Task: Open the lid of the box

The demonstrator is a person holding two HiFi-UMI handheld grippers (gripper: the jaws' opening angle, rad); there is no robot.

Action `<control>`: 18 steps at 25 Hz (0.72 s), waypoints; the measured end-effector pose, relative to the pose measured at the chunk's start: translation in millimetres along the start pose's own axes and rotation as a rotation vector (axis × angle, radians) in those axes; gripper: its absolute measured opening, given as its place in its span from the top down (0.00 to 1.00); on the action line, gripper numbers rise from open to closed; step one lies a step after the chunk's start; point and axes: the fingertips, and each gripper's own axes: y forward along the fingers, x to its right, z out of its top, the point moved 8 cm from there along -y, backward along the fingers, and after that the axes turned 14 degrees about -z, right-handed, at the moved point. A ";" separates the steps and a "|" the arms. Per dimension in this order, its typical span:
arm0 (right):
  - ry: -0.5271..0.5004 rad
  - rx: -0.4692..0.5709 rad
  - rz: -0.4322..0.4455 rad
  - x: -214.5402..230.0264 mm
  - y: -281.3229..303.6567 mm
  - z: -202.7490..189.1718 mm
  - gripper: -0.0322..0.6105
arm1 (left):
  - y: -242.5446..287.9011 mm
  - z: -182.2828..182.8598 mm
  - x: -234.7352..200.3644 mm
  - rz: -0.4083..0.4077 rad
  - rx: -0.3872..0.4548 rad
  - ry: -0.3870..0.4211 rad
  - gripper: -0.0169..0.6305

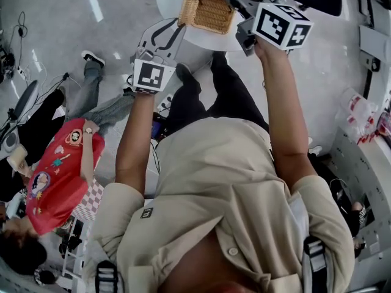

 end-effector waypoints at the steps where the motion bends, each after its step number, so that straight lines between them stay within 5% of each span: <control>1: -0.002 0.001 0.000 0.1 -1.3 0.5 0.82 | -1.0 -1.3 -1.5 0.008 -0.001 -0.011 0.86; 18: -0.062 0.004 -0.017 -19.9 -18.9 4.2 0.83 | -22.0 -41.0 -26.1 0.108 0.017 -0.134 0.87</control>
